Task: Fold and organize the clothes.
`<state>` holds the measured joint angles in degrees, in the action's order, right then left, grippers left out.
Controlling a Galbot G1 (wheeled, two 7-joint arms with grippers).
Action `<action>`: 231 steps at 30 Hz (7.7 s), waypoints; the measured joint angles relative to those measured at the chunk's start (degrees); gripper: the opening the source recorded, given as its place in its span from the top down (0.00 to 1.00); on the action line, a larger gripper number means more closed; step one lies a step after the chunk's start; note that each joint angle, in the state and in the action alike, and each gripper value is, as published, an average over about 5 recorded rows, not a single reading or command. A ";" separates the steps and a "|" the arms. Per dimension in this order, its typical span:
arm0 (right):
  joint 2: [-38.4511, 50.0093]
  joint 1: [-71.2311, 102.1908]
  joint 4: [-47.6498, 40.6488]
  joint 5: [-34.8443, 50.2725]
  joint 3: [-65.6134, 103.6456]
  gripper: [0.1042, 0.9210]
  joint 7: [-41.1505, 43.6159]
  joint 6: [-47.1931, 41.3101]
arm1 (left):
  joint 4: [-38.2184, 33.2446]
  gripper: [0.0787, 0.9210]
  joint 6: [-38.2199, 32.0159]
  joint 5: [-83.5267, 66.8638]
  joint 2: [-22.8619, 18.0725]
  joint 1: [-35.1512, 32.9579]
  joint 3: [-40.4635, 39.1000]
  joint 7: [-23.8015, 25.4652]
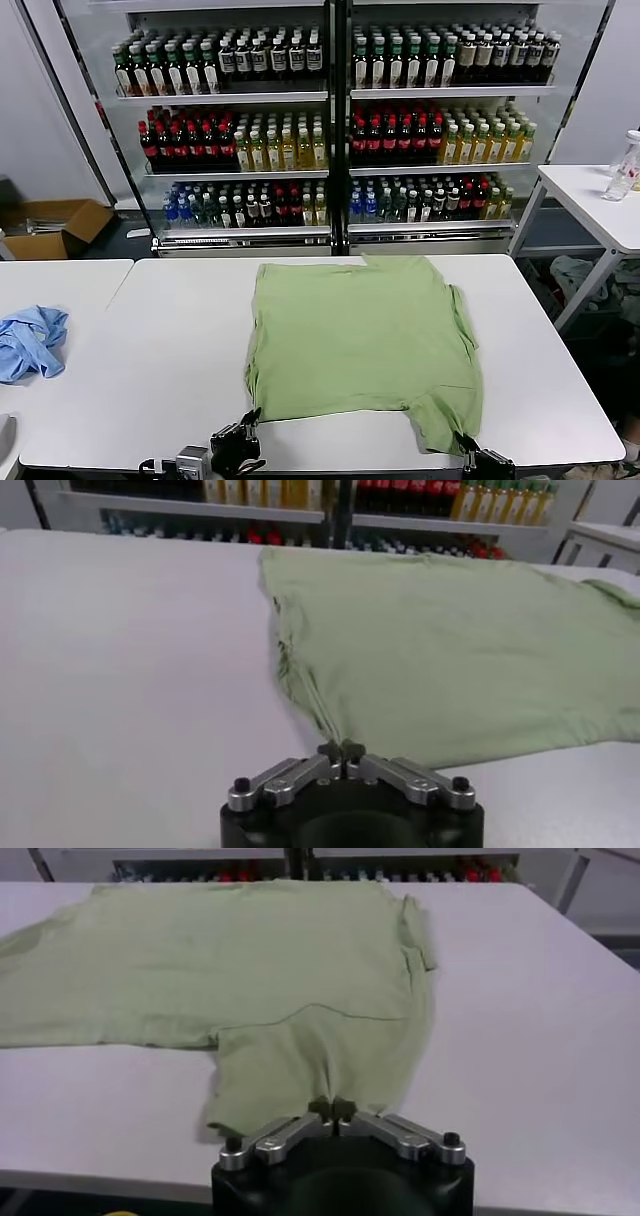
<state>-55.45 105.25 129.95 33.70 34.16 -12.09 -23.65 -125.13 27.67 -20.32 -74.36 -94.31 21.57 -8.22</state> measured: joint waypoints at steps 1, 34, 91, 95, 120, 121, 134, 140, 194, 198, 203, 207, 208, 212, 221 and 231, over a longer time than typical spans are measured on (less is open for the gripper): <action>0.36 -0.69 0.17 0.27 0.25 1.00 -0.01 0.24 | -0.44 0.99 -0.46 -0.52 0.13 -0.01 0.37 0.12; 4.28 -40.64 -21.00 -6.64 -17.91 0.79 3.42 0.71 | 12.94 0.87 -6.01 -9.67 6.68 21.39 -2.73 0.80; 1.91 -14.61 -9.32 -2.67 -5.16 0.97 1.84 -4.29 | 11.85 0.98 -6.64 -11.64 4.46 11.26 0.14 -1.82; 1.31 -8.59 -4.82 -5.01 -3.39 0.94 1.90 -4.30 | 6.92 0.98 -6.56 -10.93 4.27 6.14 2.45 -1.99; 2.86 -34.06 -15.85 -2.22 -9.85 0.13 0.49 -5.66 | 3.60 0.25 -5.85 -14.11 11.07 9.08 6.72 -3.27; 2.44 -36.56 -17.95 -2.13 -11.07 0.13 0.51 -5.81 | 5.03 0.22 -5.63 -14.35 11.18 10.91 6.12 -3.38; -5.93 -63.32 -44.44 -0.11 -23.79 0.12 1.51 -6.58 | 26.76 0.12 -3.57 -13.90 10.02 35.47 -4.72 -3.61; -9.79 -71.53 -54.81 0.51 -27.47 0.12 2.27 -6.72 | 35.49 0.12 -2.87 -12.47 8.80 43.68 -9.09 -3.81; -7.28 -66.05 -42.21 7.54 -23.31 1.00 3.33 -6.09 | 33.62 0.99 -6.68 -27.60 12.17 42.77 -7.32 2.17; -5.37 -60.99 -35.88 7.77 -20.69 1.00 2.78 -6.31 | 29.50 0.99 -6.68 -28.52 13.20 39.84 -5.88 2.10; -3.95 -53.37 -28.21 7.86 -16.40 1.00 2.05 -6.83 | 24.55 0.99 -6.26 -28.93 14.21 35.73 -4.10 1.96; -3.76 -47.11 -22.67 7.63 -12.47 1.00 1.57 -7.37 | 20.84 0.99 -5.67 -28.84 14.97 32.15 -2.61 1.98; -3.78 -45.53 -21.40 7.50 -11.50 1.00 1.46 -7.51 | 20.00 0.99 -5.50 -28.74 15.15 31.26 -2.25 1.98; -4.11 -39.49 -17.21 6.71 -8.36 1.00 1.07 -8.09 | 17.40 0.99 -4.75 -27.90 15.67 27.81 -1.16 2.08; -5.76 -30.21 -12.38 1.58 -6.29 0.81 0.73 -8.75 | 14.38 0.79 -4.13 -22.91 14.95 22.21 -1.30 2.15; -6.09 -24.49 -9.18 -2.74 -5.15 0.46 0.85 -7.67 | 12.67 0.44 -6.31 -12.38 12.08 17.87 -2.23 -1.49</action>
<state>-61.54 80.76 120.78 30.95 29.02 -11.24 -31.32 -112.46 21.36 -32.70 -62.27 -76.45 19.34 -9.71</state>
